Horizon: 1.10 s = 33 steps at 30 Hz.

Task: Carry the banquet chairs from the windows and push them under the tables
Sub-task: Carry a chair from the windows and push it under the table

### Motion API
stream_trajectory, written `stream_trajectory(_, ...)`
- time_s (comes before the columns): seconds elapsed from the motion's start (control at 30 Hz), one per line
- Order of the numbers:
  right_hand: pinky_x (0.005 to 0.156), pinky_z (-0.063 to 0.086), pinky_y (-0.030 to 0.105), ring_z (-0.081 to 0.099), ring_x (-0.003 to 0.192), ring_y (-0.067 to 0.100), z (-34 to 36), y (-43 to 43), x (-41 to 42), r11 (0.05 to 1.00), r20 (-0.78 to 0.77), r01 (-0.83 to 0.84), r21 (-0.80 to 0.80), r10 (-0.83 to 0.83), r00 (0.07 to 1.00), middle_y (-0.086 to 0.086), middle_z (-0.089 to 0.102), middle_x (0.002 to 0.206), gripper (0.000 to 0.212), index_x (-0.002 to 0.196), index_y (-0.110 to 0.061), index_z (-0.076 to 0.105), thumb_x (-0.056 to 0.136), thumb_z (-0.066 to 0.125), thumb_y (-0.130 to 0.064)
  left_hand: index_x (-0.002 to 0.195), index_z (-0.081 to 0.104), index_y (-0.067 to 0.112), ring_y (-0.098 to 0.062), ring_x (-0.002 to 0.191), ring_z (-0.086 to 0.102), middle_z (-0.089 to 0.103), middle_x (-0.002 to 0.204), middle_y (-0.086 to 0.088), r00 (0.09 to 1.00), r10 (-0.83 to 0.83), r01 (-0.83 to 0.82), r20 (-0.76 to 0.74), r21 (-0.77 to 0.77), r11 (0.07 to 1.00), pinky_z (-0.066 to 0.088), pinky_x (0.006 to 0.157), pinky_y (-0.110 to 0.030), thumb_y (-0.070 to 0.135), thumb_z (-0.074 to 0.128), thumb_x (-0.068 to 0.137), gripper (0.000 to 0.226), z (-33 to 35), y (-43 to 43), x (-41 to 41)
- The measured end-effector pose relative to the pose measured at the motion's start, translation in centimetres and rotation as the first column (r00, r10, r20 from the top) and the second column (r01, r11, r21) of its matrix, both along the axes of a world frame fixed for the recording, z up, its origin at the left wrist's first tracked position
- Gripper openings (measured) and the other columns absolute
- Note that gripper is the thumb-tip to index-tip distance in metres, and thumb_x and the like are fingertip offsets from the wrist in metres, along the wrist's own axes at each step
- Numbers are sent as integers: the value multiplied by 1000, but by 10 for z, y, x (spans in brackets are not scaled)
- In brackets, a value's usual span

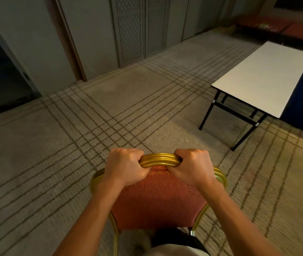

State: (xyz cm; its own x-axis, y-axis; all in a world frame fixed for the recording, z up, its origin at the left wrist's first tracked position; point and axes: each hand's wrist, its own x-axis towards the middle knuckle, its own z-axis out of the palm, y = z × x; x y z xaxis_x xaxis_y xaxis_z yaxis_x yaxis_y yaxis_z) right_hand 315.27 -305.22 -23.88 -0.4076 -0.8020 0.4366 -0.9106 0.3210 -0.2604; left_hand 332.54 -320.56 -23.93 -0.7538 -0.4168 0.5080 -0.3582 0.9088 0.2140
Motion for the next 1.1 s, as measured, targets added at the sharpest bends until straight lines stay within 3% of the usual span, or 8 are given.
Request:
stream_trajectory(0.1, 49, 45, 31, 54, 45, 20, -8, -42, -37, 1000, 19, -3, -26, 3, 1000, -7, 54, 50, 39, 58, -21, 54, 79, 69, -50, 54, 56, 19, -23, 47, 58, 55, 51, 3, 1000, -17, 16, 21, 5, 1000, 35, 49, -27, 44, 75, 68, 33, -5, -45, -40)
stream_trajectory(0.3, 50, 39, 28, 57, 46, 21, -29, -149, -137, 997, 14, -32, -65, 33, 999, -6, 56, 50, 33, 58, -25, 46, 74, 55, -52, 54, 55, 19, -24, 48, 57, 56, 53, 2, 997, -74, 75, 33, -30, 997, 37, 46, -29, 44, 66, 73, 33, -20, -153, -139)
stream_trajectory(0.47, 51, 42, 29, 58, 48, 22, -23, -232, -226, 999, 42, -29, -17, 30, 999, -5, 57, 51, 35, 60, -24, 49, 75, 66, -51, 53, 53, 19, -24, 47, 58, 56, 52, 2, 997, -65, 67, 45, -48, 997, 39, 45, -30, 45, 64, 73, 35, -8, -235, -225)
stream_trajectory(0.57, 51, 40, 28, 58, 47, 24, -13, -268, -269, 998, 44, -32, -45, 34, 998, -5, 57, 50, 34, 59, -25, 45, 73, 62, -51, 53, 53, 18, -27, 48, 58, 57, 53, 0, 996, -85, 86, 35, -33, 996, 41, 45, -32, 45, 65, 76, 37, 2, -273, -270)
stream_trajectory(0.77, 47, 45, 30, 57, 44, 21, -13, -349, -351, 998, 48, -4, -62, 7, 999, -7, 56, 50, 36, 59, -21, 56, 75, 60, -54, 53, 52, 18, -26, 48, 58, 56, 53, 1, 990, -127, 128, 61, -9, 992, 39, 45, -31, 43, 67, 74, 35, 0, -361, -359)
stream_trajectory(0.9, 48, 47, 32, 57, 45, 23, -20, -415, -405, 999, 20, 44, -22, -43, 999, -6, 56, 50, 38, 59, -20, 54, 75, 65, -53, 52, 52, 18, -27, 48, 59, 57, 53, 0, 990, -140, 140, 30, -2, 990, 39, 46, -31, 40, 72, 71, 35, -15, -430, -419)
stream_trajectory(1.1, 49, 43, 29, 58, 45, 22, -21, -511, -484, 990, -2, 139, 0, -139, 990, -7, 58, 51, 33, 60, -21, 56, 73, 74, -46, 53, 52, 17, -29, 48, 57, 56, 52, 0, 971, -238, 238, 0, 57, 970, 40, 46, -31, 41, 64, 72, 34, -22, -542, -515)
